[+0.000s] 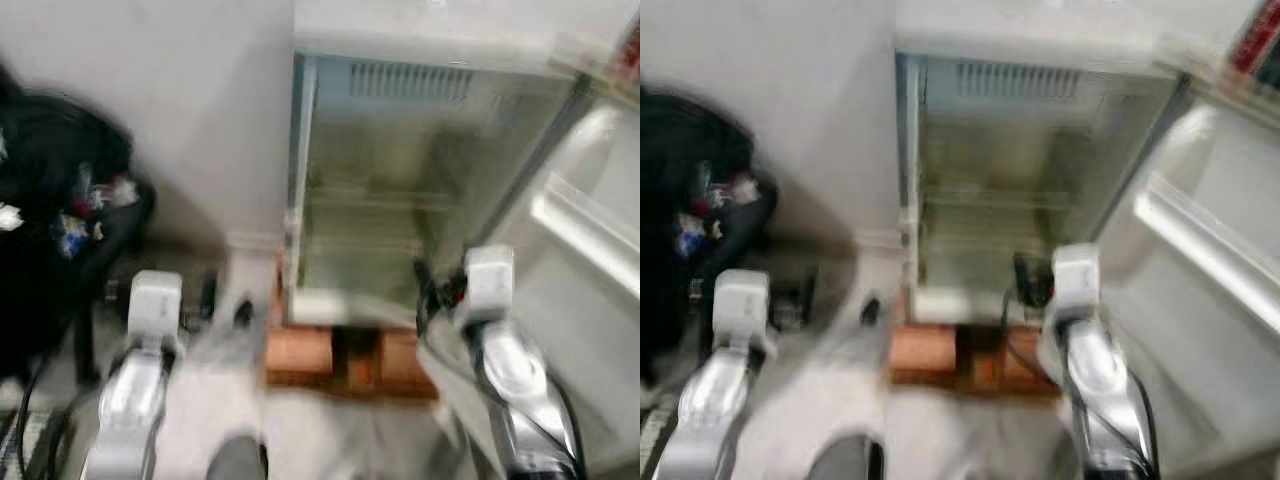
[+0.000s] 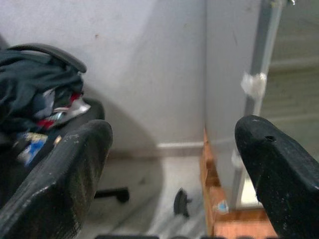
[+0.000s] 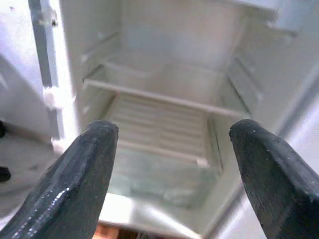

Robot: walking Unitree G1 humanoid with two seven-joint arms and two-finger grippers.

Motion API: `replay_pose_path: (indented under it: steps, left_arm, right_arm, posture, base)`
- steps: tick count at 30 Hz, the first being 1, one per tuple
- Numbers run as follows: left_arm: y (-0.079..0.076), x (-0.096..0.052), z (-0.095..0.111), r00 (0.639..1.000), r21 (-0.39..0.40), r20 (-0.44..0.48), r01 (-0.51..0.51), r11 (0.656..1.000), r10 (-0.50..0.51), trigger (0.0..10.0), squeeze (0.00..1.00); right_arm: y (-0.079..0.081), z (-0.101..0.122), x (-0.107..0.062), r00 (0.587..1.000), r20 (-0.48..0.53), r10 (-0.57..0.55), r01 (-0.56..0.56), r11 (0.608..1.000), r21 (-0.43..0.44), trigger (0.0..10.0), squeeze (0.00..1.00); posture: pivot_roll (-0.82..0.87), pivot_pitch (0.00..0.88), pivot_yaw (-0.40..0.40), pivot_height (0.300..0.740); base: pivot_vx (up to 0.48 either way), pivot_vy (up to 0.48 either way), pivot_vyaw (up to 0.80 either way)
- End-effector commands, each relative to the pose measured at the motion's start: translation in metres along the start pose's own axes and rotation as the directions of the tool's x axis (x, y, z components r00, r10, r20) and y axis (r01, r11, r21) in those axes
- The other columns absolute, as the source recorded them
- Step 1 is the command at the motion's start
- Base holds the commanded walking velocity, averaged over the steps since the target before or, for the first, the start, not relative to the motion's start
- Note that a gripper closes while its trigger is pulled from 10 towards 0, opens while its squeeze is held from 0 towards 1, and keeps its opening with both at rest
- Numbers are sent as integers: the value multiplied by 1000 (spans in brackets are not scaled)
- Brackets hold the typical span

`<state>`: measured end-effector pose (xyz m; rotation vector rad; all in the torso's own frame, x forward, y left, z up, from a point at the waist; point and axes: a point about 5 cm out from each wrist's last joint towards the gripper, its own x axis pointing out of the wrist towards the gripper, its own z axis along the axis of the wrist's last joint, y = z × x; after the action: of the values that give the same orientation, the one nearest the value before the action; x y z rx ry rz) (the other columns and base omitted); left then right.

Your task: Restocking fridge

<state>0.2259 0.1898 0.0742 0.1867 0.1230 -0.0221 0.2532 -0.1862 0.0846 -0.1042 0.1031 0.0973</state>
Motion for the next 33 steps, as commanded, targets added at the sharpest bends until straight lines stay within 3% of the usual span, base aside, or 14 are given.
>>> replay_pose_path:
  steps: [1,4,14,25,33]
  left_arm:
    - [0,4,6,1000,17,22,14,1000,-14,10000,0]
    - [-3,5,3,1000,23,14,26,999,-27,10000,0]
    - [-2,9,5,1000,29,26,9,1000,-10,10000,0]
    - [2,2,13,996,70,55,62,996,-66,10000,0]
    - [-9,7,13,996,34,64,56,998,-59,10000,0]
  right_arm:
    - [-7,4,0,1000,15,-19,19,1000,-12,10000,0]
    - [-15,2,-3,999,6,-43,44,999,-30,10000,0]
    - [-15,3,3,998,17,-64,64,998,-24,10000,0]
    - [-27,8,3,995,28,-91,93,993,-79,10000,0]
    - [-23,8,10,996,27,-84,86,994,-73,10000,0]
  posture:
    - [156,0,-79,740]
    - [131,0,-69,740]
    - [146,0,-70,740]
    - [130,0,-70,740]
    - [142,0,-83,740]
  base:
    - [-285,0,0]
    - [-279,0,0]
    - [-267,0,0]
    - [0,0,0]
    - [0,-435,0]
